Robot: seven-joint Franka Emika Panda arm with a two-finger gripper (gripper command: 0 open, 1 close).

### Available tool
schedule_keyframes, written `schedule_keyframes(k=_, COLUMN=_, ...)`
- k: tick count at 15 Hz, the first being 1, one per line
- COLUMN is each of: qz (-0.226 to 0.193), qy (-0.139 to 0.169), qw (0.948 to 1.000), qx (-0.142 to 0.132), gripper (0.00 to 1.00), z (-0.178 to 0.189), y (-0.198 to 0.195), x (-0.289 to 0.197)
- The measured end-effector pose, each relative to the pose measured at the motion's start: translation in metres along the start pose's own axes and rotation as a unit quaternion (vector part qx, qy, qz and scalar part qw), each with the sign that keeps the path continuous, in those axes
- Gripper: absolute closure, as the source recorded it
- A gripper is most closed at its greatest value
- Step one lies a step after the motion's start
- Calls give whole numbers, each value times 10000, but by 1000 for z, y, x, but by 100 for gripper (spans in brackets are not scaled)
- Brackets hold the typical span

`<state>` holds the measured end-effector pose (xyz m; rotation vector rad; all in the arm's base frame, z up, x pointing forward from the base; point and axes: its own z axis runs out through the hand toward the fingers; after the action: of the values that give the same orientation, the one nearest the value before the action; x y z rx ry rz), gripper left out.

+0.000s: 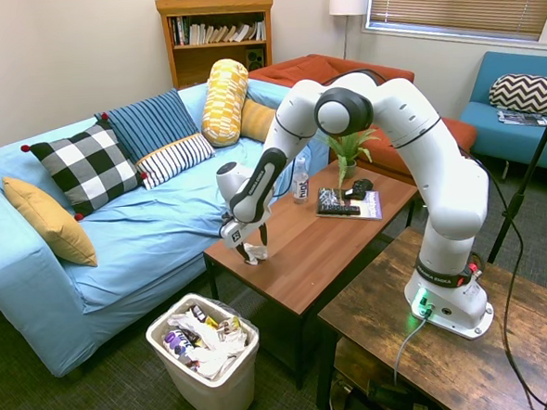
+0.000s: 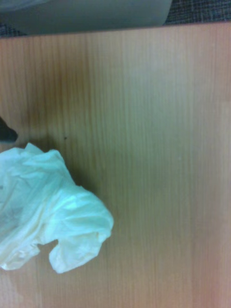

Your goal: Throw the tissue in the trash bin

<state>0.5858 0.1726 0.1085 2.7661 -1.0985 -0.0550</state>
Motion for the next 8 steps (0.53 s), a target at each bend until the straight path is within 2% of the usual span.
schedule_keyframes(k=8, qz=80, qy=-104, qw=9999, qx=23, gripper=100, z=12, y=-6, x=6)
